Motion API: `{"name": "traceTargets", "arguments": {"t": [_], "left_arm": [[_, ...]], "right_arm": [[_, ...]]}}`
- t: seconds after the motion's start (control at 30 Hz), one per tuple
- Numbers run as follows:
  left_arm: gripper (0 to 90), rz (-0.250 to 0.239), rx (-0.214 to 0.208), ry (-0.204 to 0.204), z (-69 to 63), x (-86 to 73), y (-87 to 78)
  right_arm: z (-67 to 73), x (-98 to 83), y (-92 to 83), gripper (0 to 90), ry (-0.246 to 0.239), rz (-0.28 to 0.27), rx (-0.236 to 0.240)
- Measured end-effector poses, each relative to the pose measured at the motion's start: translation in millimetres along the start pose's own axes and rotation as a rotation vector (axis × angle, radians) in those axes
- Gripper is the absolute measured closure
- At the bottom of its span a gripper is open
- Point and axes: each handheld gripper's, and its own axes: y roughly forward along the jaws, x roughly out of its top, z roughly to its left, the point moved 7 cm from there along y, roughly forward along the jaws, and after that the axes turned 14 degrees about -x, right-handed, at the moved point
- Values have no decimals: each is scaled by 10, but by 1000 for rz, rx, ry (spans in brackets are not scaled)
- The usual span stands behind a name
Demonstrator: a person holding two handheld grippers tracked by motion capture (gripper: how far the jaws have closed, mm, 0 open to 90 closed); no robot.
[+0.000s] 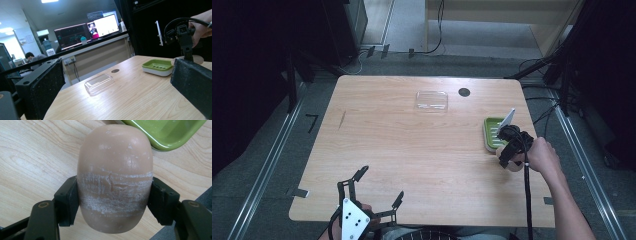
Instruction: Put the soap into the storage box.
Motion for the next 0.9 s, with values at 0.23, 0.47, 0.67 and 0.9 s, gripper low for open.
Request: {"name": "traceTargets", "arguments": {"t": [0.23,0.47,0.67,0.9], "left_arm": [[0,1,0,1,2,-1,-1],[0,1,1,1,4,-2,-1],[0,1,1,1,3,-2,-1],[0,5,4,0,8,-5,-6]], "right_arm": [[-43,44,-48,335,2,-5,-7],[-81,87,-84,335,12,-16,-8],[-115,138,-118,335,27,-33,-11],[-139,218,-148,335,37,-54,-9]]}}
